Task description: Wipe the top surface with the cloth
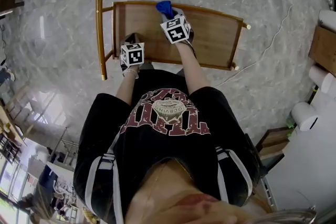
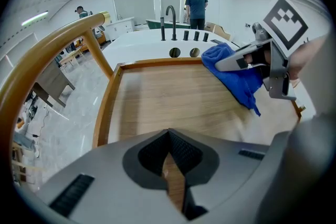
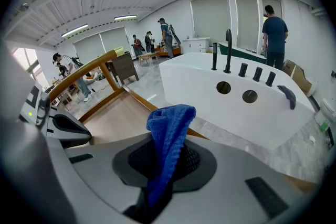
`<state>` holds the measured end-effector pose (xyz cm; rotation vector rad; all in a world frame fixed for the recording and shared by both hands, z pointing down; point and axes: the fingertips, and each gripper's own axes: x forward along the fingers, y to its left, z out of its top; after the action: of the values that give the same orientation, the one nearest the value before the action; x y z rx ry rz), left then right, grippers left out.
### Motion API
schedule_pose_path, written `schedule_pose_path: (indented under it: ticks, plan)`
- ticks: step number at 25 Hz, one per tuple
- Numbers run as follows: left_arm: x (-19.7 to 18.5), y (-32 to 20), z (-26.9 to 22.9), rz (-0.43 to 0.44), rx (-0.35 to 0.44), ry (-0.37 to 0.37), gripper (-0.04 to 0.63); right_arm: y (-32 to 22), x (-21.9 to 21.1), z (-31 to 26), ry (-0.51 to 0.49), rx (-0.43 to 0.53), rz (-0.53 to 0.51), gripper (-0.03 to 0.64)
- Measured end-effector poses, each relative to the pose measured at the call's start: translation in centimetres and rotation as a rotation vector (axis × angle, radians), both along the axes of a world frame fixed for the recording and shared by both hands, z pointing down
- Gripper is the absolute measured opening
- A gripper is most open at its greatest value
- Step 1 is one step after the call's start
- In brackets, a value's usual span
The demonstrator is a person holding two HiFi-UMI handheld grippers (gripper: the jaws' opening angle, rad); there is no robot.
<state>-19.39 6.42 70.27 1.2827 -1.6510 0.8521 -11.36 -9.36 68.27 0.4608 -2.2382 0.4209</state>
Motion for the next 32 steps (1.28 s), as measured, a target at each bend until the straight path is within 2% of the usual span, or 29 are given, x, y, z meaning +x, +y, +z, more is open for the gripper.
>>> schedule_pose_path:
  ticks: [23,32]
  plan:
    - [0.7,-0.2,0.1,0.030,-0.018,-0.035,0.049,-2.0,6.2,0.2,0.013,0.015,0.069,0.057]
    - [0.5,-0.6,-0.1,0.047,-0.018,-0.048,0.049,-3.3,8.7,0.3,0.017,0.017,0.127,0.056]
